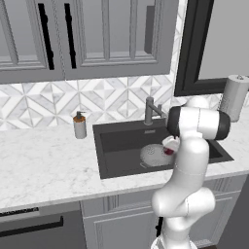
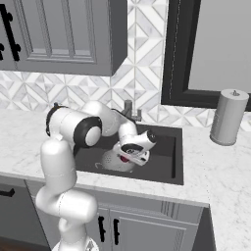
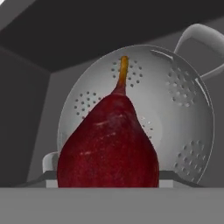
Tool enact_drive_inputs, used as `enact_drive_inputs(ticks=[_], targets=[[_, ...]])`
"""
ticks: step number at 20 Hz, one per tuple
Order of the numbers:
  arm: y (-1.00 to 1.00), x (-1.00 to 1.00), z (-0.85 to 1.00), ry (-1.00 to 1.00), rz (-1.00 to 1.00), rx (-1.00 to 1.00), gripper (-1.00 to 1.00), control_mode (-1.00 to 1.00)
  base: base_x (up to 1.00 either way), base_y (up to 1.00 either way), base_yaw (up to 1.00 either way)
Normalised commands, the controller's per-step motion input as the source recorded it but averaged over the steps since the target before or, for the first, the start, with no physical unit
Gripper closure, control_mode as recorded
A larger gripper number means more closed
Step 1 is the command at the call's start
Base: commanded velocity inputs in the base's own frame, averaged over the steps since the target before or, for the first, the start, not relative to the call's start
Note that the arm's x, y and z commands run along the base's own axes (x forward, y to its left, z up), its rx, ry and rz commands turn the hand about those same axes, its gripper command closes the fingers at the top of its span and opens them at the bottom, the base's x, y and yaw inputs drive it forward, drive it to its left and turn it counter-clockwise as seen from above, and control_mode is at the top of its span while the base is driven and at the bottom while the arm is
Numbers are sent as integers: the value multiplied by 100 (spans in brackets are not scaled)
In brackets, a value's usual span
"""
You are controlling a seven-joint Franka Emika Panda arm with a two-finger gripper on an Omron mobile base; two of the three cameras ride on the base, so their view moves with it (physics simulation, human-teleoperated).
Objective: Put the colander in the sink, put the pear in the colander, and turn on the sink faucet and pour water over the colander.
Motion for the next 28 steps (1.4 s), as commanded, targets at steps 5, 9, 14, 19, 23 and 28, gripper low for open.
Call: enact_drive_inputs(ticks=[5, 9, 14, 19, 23, 28], targets=[[13, 0, -17, 0, 0, 1, 100, -100, 0, 0, 0], [7, 0, -17, 1, 0, 0, 100, -100, 0, 0, 0], [4, 3, -22, 5, 0, 1, 100, -100, 0, 0, 0], [0, 5, -16, 4, 0, 0, 100, -100, 0, 0, 0], [0, 7, -11, 0, 0, 0, 100, -100, 0, 0, 0], [0, 18, -13, 0, 0, 0, 100, -100, 0, 0, 0]])
